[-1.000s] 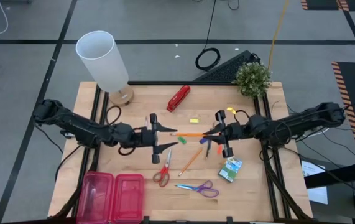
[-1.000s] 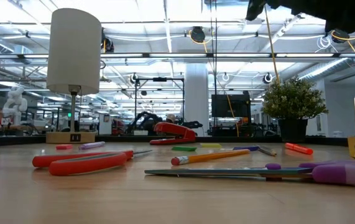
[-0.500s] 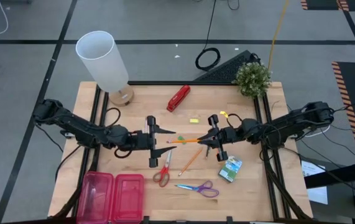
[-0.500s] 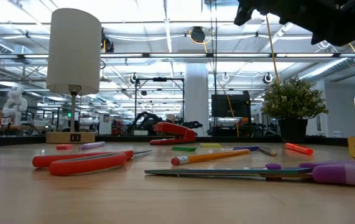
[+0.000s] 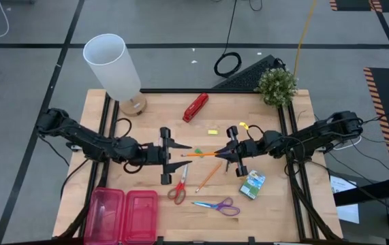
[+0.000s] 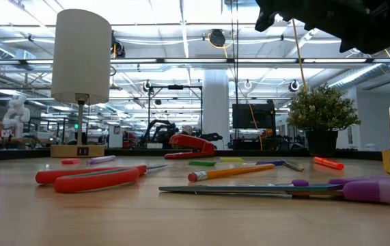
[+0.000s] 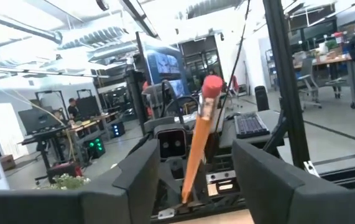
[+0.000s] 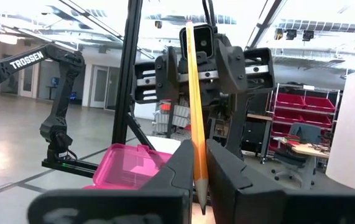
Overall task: Pack school essentials
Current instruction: Put the left yellow pencil into the red supply box
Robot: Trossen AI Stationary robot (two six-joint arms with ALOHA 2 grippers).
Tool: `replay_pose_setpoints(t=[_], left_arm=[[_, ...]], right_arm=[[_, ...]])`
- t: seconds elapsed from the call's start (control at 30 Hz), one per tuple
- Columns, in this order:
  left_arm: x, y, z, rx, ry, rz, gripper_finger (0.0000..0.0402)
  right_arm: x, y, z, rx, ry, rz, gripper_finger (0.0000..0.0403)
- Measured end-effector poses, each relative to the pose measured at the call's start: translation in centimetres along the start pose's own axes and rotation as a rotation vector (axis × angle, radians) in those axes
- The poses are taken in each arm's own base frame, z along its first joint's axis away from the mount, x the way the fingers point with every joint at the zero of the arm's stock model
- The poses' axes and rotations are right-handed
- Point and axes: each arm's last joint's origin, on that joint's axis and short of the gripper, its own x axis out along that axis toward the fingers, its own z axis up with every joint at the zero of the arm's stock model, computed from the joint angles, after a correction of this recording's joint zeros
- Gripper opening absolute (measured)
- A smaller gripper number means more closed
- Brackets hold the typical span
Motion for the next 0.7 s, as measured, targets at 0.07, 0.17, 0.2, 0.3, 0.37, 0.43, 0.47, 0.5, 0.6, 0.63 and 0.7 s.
replay_pose_setpoints(t=[0.07,0.17,0.2,0.3,0.37,0.43,0.47,0.5,0.6,0.63,0.7], left_arm=[[0.0,0.0,0.1,-0.004,-0.006,0.003,0.0183],[0.0,0.1,0.1,-0.005,-0.012,-0.001,0.0169],[0.0,0.1,0.1,-0.005,-0.017,-0.005,0.0165],[0.1,0.2,0.1,-0.003,-0.017,-0.005,0.0156],[0.2,0.2,-0.1,0.018,-0.016,-0.004,0.0153],[0.4,0.0,-0.4,0.042,-0.027,0.002,0.0153],[0.5,0.0,-0.5,0.053,-0.033,0.008,0.0153],[0.6,-0.1,-0.5,0.058,-0.049,0.015,0.0153],[1.0,0.0,-1.0,0.072,-0.076,0.039,0.0153],[1.1,0.0,-1.2,0.074,-0.076,0.042,0.0151],[1.2,0.0,-1.4,0.074,-0.079,0.047,0.0143]], right_arm=[[0.0,0.0,0.0,0.000,0.000,-0.001,0.0016],[0.0,0.0,0.0,0.000,0.002,-0.016,0.0016],[0.0,-0.1,0.0,0.000,0.003,-0.026,0.0016],[0.0,-0.2,0.0,0.000,0.007,-0.052,0.0016],[0.0,-0.3,0.0,-0.002,0.007,-0.056,0.0016],[0.0,-0.4,0.0,-0.003,0.007,-0.058,0.0016],[0.0,-0.4,-0.1,-0.004,0.007,-0.060,0.0016],[-0.1,-0.5,0.0,-0.005,0.005,-0.061,0.0016],[-0.1,-0.7,0.0,-0.005,0.004,-0.069,0.0016],[-0.1,-0.7,0.0,-0.004,0.005,-0.073,0.0016],[-0.1,-0.7,0.0,-0.004,0.005,-0.072,0.0016]])
